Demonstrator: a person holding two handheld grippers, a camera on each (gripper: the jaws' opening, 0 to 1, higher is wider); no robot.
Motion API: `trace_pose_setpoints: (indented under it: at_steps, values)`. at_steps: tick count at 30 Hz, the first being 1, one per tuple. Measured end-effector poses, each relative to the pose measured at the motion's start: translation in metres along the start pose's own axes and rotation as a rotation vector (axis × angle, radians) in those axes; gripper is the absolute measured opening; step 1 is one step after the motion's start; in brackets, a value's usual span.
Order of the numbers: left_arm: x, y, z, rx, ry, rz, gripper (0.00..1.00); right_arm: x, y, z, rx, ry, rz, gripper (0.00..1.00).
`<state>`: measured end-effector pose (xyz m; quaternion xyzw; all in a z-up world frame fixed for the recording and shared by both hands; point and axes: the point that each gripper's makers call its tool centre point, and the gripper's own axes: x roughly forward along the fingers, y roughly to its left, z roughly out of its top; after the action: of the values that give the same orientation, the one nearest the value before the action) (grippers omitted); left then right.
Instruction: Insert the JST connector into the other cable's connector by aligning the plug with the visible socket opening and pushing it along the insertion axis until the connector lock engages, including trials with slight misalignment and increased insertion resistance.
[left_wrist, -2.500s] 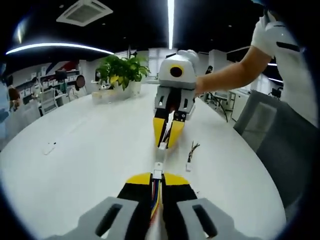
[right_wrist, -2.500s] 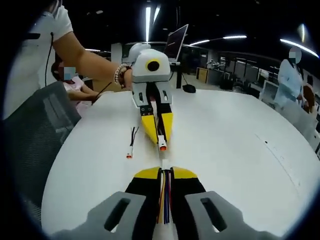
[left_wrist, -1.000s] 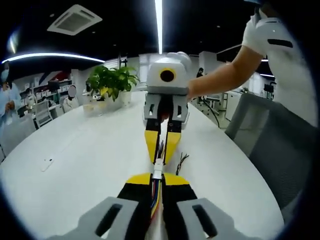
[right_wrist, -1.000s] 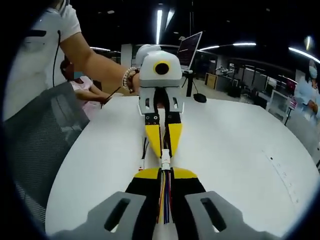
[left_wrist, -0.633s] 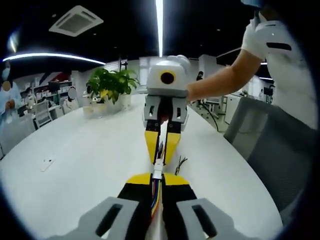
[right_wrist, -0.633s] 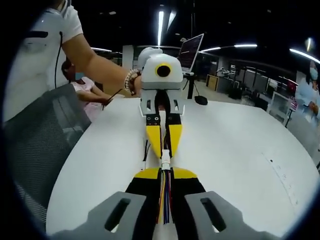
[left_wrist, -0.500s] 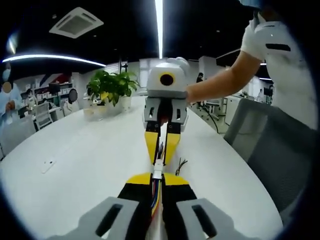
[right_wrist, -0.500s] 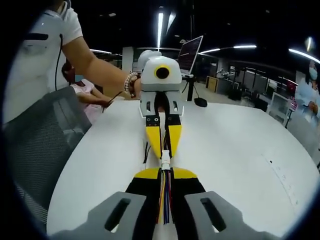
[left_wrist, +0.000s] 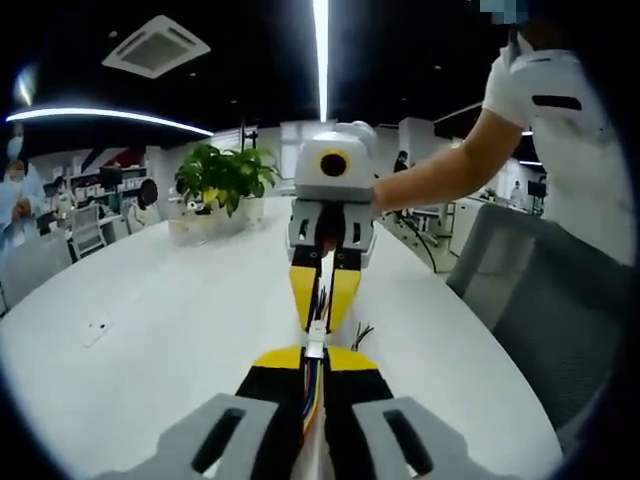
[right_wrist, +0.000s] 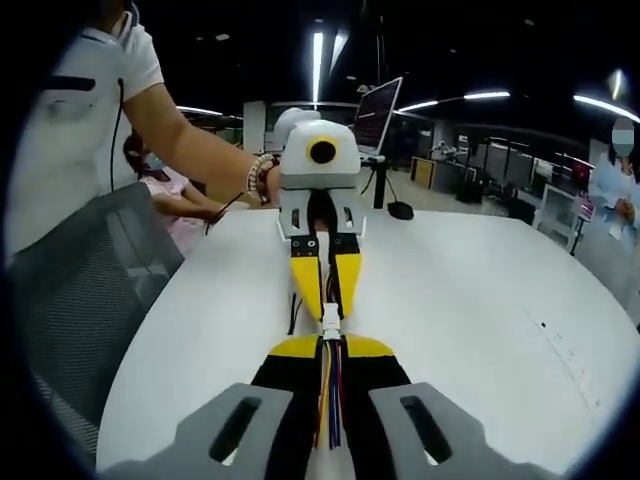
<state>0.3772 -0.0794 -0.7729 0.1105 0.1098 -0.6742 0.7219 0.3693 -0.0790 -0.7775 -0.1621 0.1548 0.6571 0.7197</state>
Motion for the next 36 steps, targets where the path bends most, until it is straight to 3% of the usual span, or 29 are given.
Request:
trace_pose_setpoints:
  at_steps: [21, 36]
  values:
    - [0.002, 0.006, 0.001, 0.023, -0.003, 0.016, 0.0, -0.001, -0.009, -0.001, 0.004, -0.014, -0.018, 0.03]
    - [0.014, 0.027, -0.006, 0.022, -0.004, 0.044, 0.0, 0.003, -0.035, -0.014, 0.013, -0.011, -0.061, 0.04]
